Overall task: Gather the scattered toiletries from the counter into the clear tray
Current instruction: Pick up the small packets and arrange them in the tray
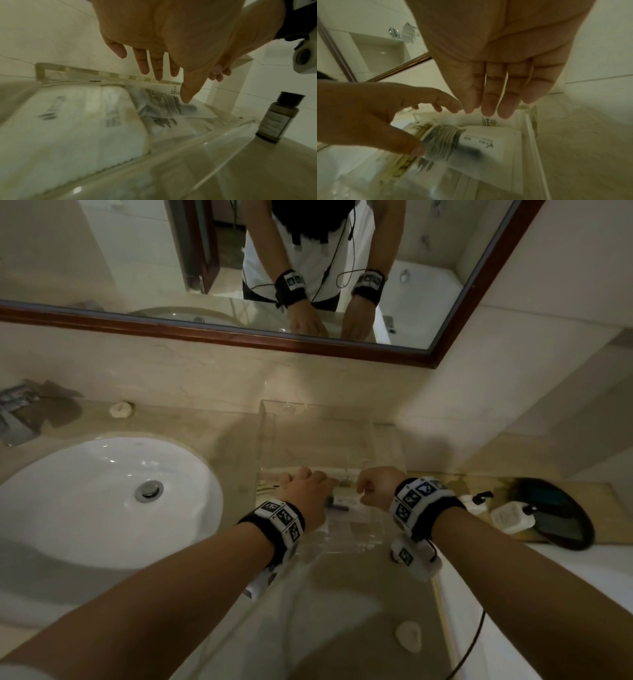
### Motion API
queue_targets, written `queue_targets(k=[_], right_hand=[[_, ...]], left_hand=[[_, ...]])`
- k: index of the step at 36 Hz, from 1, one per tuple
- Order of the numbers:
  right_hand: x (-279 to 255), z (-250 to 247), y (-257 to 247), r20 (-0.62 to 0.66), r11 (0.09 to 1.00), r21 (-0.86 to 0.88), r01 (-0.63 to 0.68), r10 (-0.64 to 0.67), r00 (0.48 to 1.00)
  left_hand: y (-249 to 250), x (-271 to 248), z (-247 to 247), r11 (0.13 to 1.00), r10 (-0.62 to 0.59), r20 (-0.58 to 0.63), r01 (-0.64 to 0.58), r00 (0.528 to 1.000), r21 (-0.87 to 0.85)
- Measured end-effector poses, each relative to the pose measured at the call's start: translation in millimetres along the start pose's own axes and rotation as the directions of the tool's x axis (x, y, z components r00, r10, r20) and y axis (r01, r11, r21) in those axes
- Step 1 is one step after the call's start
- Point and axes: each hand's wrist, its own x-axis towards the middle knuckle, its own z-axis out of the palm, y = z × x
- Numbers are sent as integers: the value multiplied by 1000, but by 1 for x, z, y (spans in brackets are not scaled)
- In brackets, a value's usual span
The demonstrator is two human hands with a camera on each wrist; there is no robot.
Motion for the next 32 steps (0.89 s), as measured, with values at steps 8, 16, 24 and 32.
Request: queue_targets(k=[8, 16, 24, 32], right_hand=[[-25, 10, 19, -43, 1000, -11, 3, -4, 999], [-57, 25, 48, -84, 999, -33, -6, 3, 996], [-67, 55, 65, 1, 994, -1, -108, 108, 994], [-51, 86, 56, -22, 993, 23, -115, 116, 993]], left_hand=[[38, -8, 0, 990, 136, 23, -137, 990, 44], [74, -18, 4, 967, 251, 77, -253, 965, 25], [114, -15, 11, 974, 227, 110, -228, 968, -1], [105, -18, 18, 977, 193, 148, -203, 970, 57]])
